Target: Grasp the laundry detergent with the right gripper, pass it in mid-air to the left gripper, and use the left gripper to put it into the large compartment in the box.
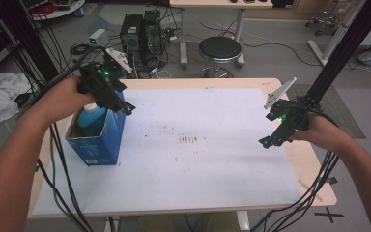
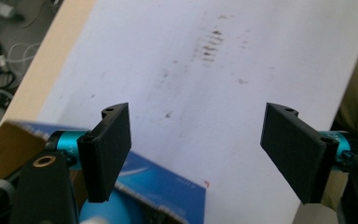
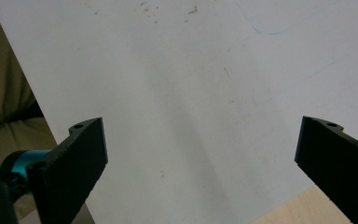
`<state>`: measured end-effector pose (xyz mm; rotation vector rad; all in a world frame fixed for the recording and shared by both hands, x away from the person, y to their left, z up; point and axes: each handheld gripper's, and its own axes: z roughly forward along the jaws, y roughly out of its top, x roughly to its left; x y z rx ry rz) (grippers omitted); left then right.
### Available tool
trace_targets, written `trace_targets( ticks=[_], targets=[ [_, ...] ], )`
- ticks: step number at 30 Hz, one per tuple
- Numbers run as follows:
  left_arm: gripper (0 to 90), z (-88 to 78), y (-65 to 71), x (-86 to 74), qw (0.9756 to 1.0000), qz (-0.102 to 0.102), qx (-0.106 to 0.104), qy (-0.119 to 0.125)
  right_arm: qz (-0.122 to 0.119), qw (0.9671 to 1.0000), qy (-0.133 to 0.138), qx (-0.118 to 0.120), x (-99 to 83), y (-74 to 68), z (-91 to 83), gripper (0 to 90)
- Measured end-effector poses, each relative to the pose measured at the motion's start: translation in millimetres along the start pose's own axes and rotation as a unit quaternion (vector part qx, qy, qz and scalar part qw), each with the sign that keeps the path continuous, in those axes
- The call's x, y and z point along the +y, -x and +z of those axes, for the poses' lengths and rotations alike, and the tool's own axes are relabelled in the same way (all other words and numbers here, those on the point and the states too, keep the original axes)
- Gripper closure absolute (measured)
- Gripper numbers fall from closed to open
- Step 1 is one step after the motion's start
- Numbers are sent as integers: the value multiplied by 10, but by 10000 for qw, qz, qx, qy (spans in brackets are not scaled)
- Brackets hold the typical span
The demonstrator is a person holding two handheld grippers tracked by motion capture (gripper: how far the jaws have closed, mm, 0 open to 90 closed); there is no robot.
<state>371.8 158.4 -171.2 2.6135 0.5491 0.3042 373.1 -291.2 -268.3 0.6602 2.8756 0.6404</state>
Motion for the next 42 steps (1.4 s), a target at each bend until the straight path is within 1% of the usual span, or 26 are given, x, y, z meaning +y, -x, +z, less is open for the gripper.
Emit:
trace_targets(
  ticks=[1,4,5,6,10,12,14,17,21,24,26,28,30,31,33,34,35,36,38,39,40,42],
  targets=[
    [246,35,26,41,10000,80,-41,-33,10,10000,-6,-3,3,-4,-3,13],
    [246,151,104,156,9996,236,-140,-109,-21,10000,-4,2,18,-9,-1,13],
    [210,183,121,183,9993,276,-198,-127,-15,10000,0,-5,25,-15,0,13],
    [147,230,151,226,9989,345,-271,-145,-13,10000,-1,-6,31,-19,0,13],
    [138,371,238,348,9973,578,-417,-181,-23,10000,10,12,63,-32,8,13],
    [137,441,274,398,9970,618,-417,-210,-23,10000,0,10,73,-40,15,13],
    [35,513,289,448,9971,587,-393,-290,-26,10000,-4,17,80,-46,20,13],
    [35,603,313,507,9970,605,-374,-311,-31,10000,14,9,96,-55,24,13],
    [35,704,362,564,9956,721,-461,-374,-39,10000,43,19,113,-68,21,13],
    [36,778,414,602,9936,843,-617,-434,-31,10000,47,22,129,-77,20,13],
    [36,811,449,625,9929,899,-662,-420,-33,10000,61,23,140,-81,21,13],
    [36,840,478,651,9930,891,-652,-420,-33,10000,68,20,158,-80,27,13],
    [35,864,511,675,9924,914,-717,-400,-32,10000,61,14,174,-72,29,13],
    [36,872,528,689,9919,961,-720,-418,-20,10000,55,8,182,-68,28,13],
    [36,891,563,713,9911,1023,-777,-343,9,10000,45,-2,202,-66,18,13],
    [35,899,579,724,9908,1052,-786,-318,-25,10000,78,-3,212,-62,15,13],
    [36,905,586,735,9905,1102,-762,-304,-16,10000,89,-2,224,-61,9,13],
    [36,917,596,752,9907,1115,-718,-295,-16,10000,86,1,233,-58,5,13],
    [36,940,608,779,9910,1087,-720,-319,-12,10000,59,-21,272,-42,-1,13],
    [36,952,620,789,9911,1096,-683,-317,-27,10000,65,-18,293,-34,-3,13],
    [36,963,632,798,9907,1111,-711,-325,-51,10000,74,-30,314,-25,-6,13],
    [36,978,652,816,9892,1200,-776,-336,-60,9999,88,-33,355,-14,-10,13]
  ],
)
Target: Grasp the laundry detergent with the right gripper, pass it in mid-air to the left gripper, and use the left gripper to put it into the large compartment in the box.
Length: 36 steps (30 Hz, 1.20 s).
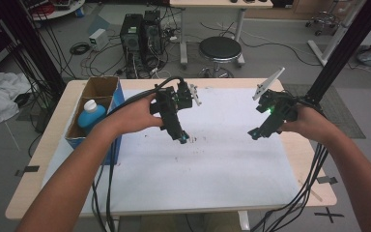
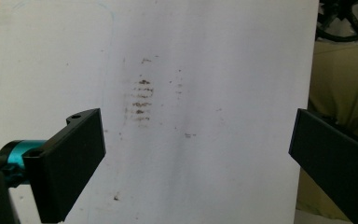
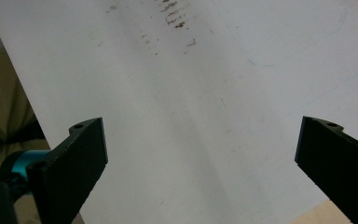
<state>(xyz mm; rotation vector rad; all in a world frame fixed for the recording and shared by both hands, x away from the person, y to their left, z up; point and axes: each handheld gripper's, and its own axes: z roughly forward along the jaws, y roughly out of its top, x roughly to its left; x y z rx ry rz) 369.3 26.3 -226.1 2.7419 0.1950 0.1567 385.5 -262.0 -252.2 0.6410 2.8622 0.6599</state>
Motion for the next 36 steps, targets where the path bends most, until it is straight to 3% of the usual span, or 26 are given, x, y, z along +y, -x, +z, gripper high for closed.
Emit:
trace_targets(
  ticks=[6,11,20,36],
  targets=[
    [36,49,46,45,9997,222,-111,-27,-46,10000,-28,-23,120,46,-4,13],
    [36,73,71,70,9996,227,-121,72,-14,10000,-26,-36,160,66,10,13],
    [36,115,135,146,9990,412,-172,98,-13,10000,-62,-35,149,70,14,13],
    [36,116,99,123,9993,340,-115,61,-43,9999,-88,-31,158,62,29,13]
  ],
)
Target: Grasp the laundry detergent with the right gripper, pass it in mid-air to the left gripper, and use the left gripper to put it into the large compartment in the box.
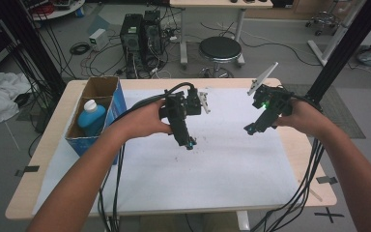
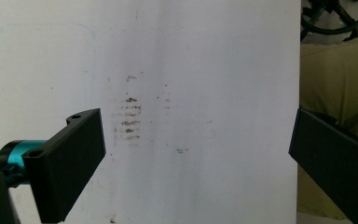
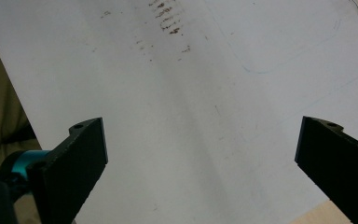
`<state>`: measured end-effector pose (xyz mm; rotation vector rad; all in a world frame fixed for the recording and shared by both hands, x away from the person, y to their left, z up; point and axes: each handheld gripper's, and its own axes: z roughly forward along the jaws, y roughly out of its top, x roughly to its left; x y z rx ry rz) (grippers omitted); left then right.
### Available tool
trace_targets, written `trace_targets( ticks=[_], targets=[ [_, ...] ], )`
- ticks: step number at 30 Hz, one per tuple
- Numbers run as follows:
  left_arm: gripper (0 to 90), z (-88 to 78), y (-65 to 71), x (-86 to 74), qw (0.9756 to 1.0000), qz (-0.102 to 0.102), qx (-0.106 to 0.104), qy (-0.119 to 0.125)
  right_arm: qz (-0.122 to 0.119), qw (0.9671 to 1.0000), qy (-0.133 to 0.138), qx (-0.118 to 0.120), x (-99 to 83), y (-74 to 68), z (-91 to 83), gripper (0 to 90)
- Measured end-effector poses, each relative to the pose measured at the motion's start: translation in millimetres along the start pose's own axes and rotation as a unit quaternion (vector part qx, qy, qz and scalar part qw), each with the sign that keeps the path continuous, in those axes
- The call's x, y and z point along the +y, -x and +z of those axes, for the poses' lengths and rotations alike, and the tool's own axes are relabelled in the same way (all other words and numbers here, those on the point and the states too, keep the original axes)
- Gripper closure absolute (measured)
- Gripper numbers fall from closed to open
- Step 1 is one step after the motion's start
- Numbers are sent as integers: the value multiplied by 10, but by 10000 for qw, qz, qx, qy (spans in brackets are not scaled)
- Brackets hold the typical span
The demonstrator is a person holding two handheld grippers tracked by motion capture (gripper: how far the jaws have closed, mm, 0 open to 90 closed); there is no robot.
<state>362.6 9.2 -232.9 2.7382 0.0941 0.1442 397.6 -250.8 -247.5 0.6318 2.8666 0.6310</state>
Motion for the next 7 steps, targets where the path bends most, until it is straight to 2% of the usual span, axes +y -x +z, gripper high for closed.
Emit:
trace_targets(
  ticks=[7],
  targets=[
    [36,-21,-27,-29,10000,-28,28,3,11,10000,-4,12,-14,-2,8,13]
  ],
)
